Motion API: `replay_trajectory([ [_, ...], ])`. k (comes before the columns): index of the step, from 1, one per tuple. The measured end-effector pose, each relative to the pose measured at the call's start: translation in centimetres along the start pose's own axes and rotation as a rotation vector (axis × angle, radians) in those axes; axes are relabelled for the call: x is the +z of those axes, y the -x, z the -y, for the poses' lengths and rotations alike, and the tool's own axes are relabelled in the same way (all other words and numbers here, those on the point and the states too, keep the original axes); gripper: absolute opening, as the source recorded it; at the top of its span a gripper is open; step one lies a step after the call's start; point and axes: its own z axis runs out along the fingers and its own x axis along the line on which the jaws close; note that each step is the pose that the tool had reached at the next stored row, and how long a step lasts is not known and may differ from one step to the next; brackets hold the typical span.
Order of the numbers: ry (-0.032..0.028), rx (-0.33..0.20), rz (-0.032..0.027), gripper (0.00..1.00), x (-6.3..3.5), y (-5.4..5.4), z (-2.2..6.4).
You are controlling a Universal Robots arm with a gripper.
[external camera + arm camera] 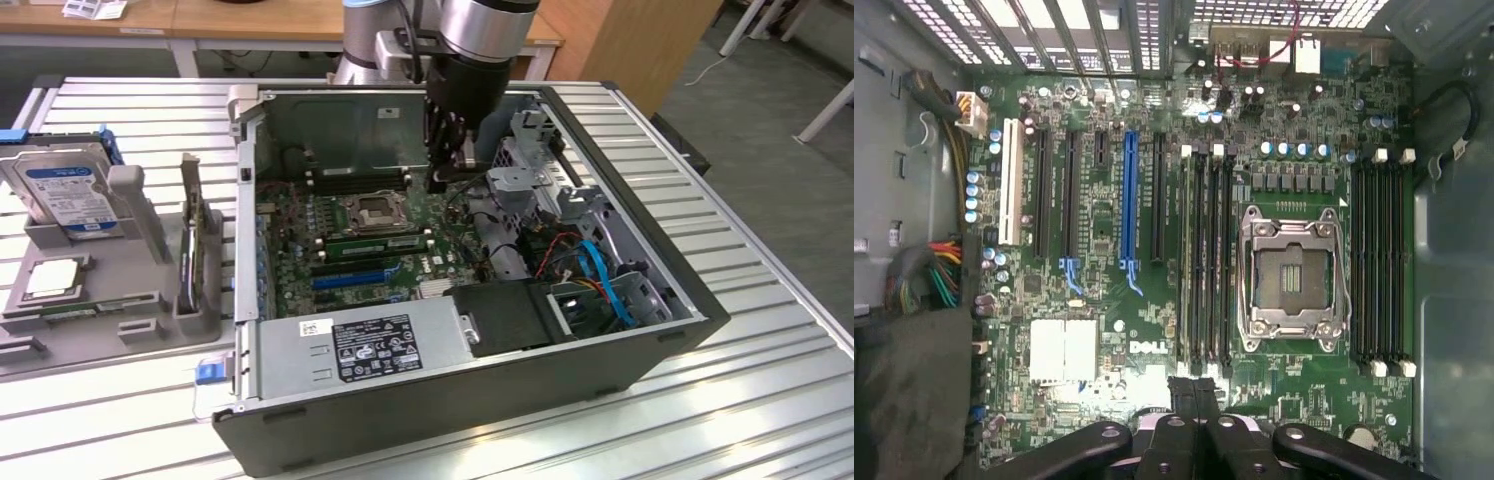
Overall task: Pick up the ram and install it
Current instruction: 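Press down the ram until it locks into place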
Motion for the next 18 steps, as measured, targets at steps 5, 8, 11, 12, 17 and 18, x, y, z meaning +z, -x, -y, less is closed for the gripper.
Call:
replay_trajectory([
  [5,0.0000,0.000,0.0001,0.10,0.00,0.00,0.11],
  [8,-0.0001,0.000,0.0002,0.10,0.06,-0.01,0.11],
  [11,0.0000,0.000,0.0001,0.10,0.27,-0.01,0.13],
  [12,0.0000,0.000,0.0001,0.10,0.35,-0.01,0.13],
  [17,-0.0001,0.000,0.0001,0.10,0.68,-0.02,0.15],
  [18,0.0000,0.000,0.0001,0.10,0.75,-0.02,0.15],
])
